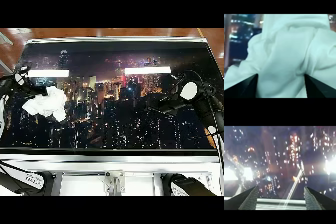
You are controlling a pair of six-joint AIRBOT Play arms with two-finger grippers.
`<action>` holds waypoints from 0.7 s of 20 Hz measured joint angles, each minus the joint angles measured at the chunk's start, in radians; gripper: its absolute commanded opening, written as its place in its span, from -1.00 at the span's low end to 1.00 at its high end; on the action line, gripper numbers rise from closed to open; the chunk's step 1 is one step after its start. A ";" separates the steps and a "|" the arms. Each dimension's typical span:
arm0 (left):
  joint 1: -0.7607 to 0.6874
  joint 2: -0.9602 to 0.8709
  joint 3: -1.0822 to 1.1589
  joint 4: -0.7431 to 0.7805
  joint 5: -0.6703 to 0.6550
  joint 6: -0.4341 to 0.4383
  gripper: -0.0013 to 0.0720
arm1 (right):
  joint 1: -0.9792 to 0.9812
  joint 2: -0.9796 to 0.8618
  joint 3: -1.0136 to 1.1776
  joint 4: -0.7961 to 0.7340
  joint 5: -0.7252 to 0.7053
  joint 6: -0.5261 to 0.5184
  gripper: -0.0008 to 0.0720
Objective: Fold the shirts.
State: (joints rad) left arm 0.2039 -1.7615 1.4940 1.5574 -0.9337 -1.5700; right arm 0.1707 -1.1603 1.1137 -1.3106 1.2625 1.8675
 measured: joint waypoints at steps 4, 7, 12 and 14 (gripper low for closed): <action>-0.017 -0.033 0.004 -0.039 -0.004 0.029 -0.83 | 0.000 0.000 0.000 0.001 -0.027 0.011 0.90; -0.023 -0.001 0.023 -0.067 -0.032 0.040 -0.83 | 0.000 0.000 0.000 -0.005 -0.034 0.010 0.90; -0.067 0.235 0.060 -0.151 -0.058 0.048 -0.83 | 0.000 0.000 0.000 -0.031 -0.029 -0.025 0.90; -0.111 0.379 0.065 -0.193 -0.062 0.049 -0.83 | 0.000 0.000 0.000 -0.033 -0.008 -0.062 0.57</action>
State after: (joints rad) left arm 0.0925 -1.3823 1.5593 1.3643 -0.9955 -1.5208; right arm 0.1703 -1.1603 1.1137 -1.3437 1.2541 1.8053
